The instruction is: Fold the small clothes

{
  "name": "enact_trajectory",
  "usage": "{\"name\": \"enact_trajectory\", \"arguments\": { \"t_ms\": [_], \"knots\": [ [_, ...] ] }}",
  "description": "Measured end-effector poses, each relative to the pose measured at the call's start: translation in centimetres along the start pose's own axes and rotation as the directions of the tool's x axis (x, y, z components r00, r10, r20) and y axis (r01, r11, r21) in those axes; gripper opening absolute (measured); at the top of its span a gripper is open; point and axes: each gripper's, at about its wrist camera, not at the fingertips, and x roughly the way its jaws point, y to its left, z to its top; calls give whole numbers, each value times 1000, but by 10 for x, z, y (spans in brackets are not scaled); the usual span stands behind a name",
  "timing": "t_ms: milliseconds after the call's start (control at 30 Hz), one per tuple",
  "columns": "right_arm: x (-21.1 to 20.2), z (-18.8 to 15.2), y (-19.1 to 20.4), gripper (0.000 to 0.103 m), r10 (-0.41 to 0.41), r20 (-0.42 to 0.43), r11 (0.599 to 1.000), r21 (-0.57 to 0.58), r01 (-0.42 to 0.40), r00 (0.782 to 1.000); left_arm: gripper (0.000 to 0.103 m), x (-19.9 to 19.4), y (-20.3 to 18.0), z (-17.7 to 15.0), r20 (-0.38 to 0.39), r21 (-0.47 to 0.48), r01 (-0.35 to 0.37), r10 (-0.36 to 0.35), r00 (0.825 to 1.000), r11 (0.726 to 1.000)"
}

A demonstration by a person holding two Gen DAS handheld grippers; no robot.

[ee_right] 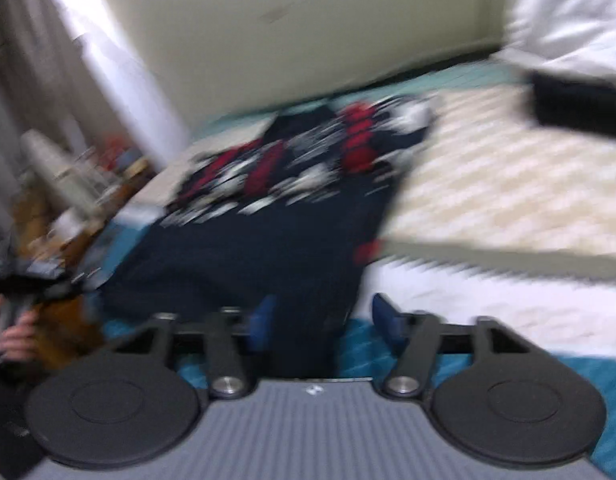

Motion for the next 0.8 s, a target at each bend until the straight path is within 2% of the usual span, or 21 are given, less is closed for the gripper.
{"name": "enact_trajectory", "arguments": {
  "t_ms": [67, 167, 300, 400, 467, 500, 567, 600, 700, 800],
  "knots": [
    [-6, 15, -18, 57, -11, 52, 999, 50, 8, 999, 13, -9, -2, 20, 55, -3, 15, -15, 998, 1000],
    [-5, 39, -21, 56, -17, 103, 999, 43, 12, 995, 14, -5, -35, 52, 104, 93, 14, -24, 994, 996],
    [25, 82, -8, 55, 10, 119, 998, -58, -3, 993, 24, 36, -95, 91, 82, 233, 71, -92, 992, 970],
    [66, 123, 9, 55, 30, 107, 994, -112, -18, 994, 37, 82, -147, 114, 45, 304, 98, -117, 992, 948],
    [99, 150, 17, 56, 63, 81, 990, -129, -52, 995, 52, 122, -182, 129, 3, 346, 124, -133, 991, 930],
    [119, 164, 19, 56, 81, 56, 989, -129, -73, 995, 57, 143, -199, 135, -13, 374, 125, -129, 992, 919],
    [155, 186, 26, 61, 103, 10, 987, -124, -101, 995, 81, 182, -224, 141, -24, 422, 97, -96, 995, 902],
    [175, 193, 28, 62, 106, -14, 986, -124, -107, 994, 83, 203, -235, 143, -28, 438, 73, -67, 997, 896],
    [231, 211, 33, 63, 70, -87, 987, -142, -82, 994, 81, 247, -247, 145, -67, 453, 44, -15, 998, 890],
    [272, 214, 31, 63, 46, -153, 986, -154, -70, 987, 44, 273, -242, 141, -127, 453, 69, -13, 992, 889]
  ]
}}
